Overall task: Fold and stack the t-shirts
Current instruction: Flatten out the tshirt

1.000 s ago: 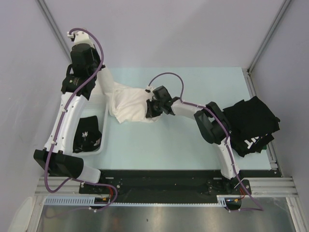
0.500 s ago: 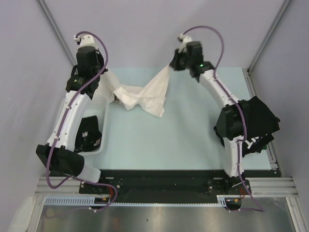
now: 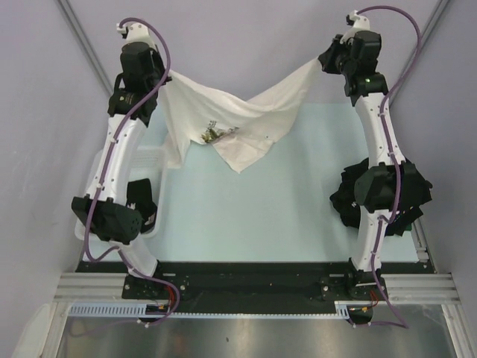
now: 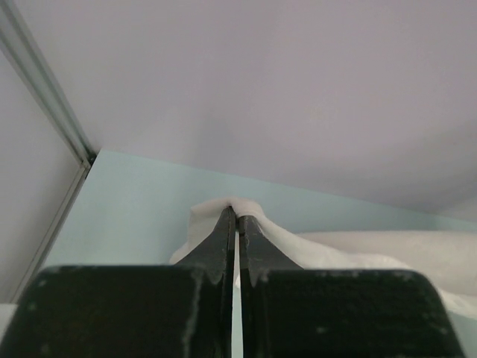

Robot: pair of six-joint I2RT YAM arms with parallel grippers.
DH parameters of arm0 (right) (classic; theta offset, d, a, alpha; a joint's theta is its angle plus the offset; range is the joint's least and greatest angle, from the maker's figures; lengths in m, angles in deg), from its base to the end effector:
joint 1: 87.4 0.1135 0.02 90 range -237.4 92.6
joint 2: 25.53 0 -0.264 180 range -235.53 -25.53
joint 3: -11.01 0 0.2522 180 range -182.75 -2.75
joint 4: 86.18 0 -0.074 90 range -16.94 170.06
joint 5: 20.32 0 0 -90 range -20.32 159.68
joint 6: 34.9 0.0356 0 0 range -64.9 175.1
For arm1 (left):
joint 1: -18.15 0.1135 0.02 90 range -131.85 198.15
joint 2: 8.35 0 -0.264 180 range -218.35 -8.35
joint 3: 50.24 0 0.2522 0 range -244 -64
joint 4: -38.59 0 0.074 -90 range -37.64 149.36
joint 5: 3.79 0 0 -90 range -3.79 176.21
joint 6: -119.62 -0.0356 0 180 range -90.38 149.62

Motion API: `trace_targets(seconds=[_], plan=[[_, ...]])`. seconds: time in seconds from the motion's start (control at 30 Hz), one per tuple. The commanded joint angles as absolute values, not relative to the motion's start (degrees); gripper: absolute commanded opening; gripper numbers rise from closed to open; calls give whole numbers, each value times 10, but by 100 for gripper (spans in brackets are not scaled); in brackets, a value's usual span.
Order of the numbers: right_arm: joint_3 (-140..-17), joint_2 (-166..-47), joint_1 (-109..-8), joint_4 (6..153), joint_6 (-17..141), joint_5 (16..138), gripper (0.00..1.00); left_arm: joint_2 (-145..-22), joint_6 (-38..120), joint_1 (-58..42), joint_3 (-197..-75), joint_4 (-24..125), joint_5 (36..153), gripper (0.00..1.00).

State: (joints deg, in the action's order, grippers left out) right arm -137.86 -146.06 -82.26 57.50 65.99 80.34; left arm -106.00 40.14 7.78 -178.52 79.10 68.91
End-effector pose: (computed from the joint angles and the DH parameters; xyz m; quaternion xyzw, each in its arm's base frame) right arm 0.4815 0.0499 0.4455 -0.0232 0.7534 0.1605 0.6372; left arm 0.3743 -0.0577 0.4851 -0.0978 0.7565 -0.0021 0.6466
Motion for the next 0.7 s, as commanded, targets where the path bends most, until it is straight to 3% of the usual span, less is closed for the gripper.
trace_targets(seconds=[0.0, 0.67], plan=[[-1424, -1444, -858, 605, 674, 810, 0, -1108, 421, 87, -1864, 762, 706, 0], [-1432, -1406, -953, 635, 691, 828, 0, -1233, 454, 59, -2051, 711, 703, 0]])
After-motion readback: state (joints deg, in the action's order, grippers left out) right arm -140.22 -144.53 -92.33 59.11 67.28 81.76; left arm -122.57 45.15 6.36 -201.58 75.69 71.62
